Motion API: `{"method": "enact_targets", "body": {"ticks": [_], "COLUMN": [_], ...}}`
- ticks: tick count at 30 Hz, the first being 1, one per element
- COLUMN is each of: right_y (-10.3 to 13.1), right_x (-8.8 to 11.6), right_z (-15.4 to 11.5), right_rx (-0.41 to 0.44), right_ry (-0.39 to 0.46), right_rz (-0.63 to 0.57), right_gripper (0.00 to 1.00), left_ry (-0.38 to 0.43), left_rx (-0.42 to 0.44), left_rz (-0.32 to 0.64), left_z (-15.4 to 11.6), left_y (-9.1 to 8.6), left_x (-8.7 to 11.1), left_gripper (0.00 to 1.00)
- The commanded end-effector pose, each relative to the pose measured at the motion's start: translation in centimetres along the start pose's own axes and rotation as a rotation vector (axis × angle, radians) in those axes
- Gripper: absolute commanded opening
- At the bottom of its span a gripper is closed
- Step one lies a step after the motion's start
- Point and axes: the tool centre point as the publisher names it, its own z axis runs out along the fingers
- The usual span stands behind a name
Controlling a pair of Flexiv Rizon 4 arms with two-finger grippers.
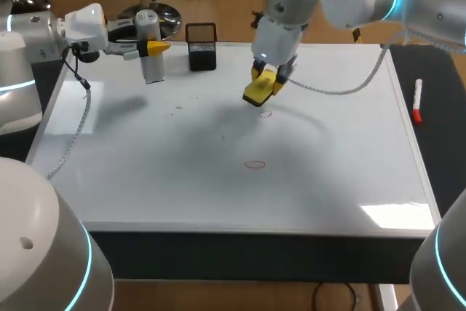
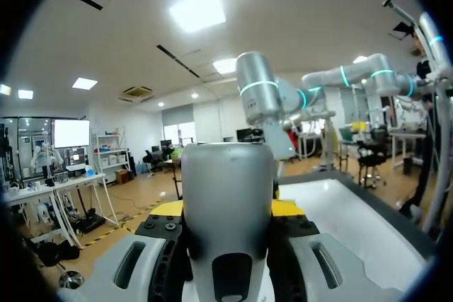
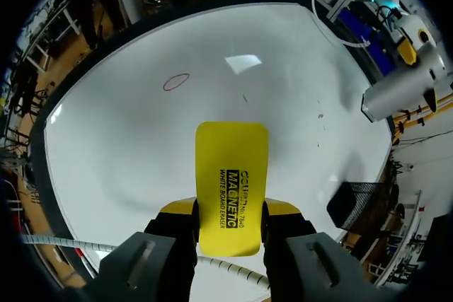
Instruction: Pick up the inspection probe, press it on each red-marked spot on the whiteboard one by one, put down the probe, pick up the eraser, and wipe off all the red marks.
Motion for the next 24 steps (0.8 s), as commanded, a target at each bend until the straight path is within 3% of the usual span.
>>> {"method": "enact_targets", "body": {"ticks": [1, 11, 24], "right_y": [0.1, 1.4, 1.3], "right_x": [-1.8, -2.1, -1.4], "right_z": [1.7, 4.8, 6.6], "right_rx": [0.0, 0.009, 0.063], "right_ry": [0.046, 0.132, 0.158], "right_rz": [0.0, 0.019, 0.052], "right_gripper": [0.0, 0.0, 0.0], "left_ry": [-0.001, -0.001, -0.001], "left_rx": [-0.002, -0.002, -0.002], "left_rz": [0.0, 0.0, 0.0], "left_z": [0.0, 0.0, 0.0], "left_y": [-0.2, -0.2, -0.2], "left_x": [0.1, 0.1, 0.1], "left_gripper": [0.0, 0.0, 0.0]}}
